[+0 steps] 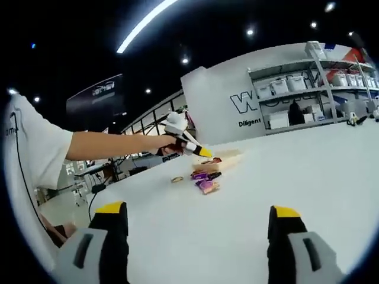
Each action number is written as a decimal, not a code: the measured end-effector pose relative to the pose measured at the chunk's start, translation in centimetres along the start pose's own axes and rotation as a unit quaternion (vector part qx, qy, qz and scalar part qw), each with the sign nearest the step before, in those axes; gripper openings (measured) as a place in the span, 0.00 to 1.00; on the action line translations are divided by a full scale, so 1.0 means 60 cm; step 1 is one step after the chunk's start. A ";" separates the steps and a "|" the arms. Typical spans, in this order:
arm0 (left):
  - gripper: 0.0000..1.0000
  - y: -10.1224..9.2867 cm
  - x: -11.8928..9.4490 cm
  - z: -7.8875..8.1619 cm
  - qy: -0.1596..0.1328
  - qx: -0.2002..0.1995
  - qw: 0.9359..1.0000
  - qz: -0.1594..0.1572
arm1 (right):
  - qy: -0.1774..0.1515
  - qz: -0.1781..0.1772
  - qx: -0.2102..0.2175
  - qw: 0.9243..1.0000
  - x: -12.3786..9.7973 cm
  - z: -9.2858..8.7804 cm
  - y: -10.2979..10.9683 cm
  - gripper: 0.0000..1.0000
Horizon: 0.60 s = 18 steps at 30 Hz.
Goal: Place the target food into the container with the food tongs after gripping and lifting it, then release it inside without dropping or visibly crushing the food.
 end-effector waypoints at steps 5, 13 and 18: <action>0.20 0.013 0.027 -0.013 0.018 0.006 1.000 0.023 | 0.024 -0.012 0.004 1.000 -0.003 -0.018 -0.026 0.94; 0.21 0.049 0.051 0.005 0.017 0.015 0.996 0.081 | 0.026 -0.020 0.003 0.999 -0.009 -0.018 -0.037 0.92; 0.26 0.074 0.066 0.017 0.002 -0.031 0.992 0.125 | 0.024 -0.029 0.005 0.999 -0.017 -0.019 -0.046 0.91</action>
Point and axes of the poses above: the point that each gripper's makers call its tool centre point, and the gripper's own axes: x roughly forward along the fingers, y roughly to its left, z roughly out of its top, the point moved 3 cm from there along -x, roughly backward along the fingers, and after that the axes turned 9 degrees about x, right-handed, at the moved point
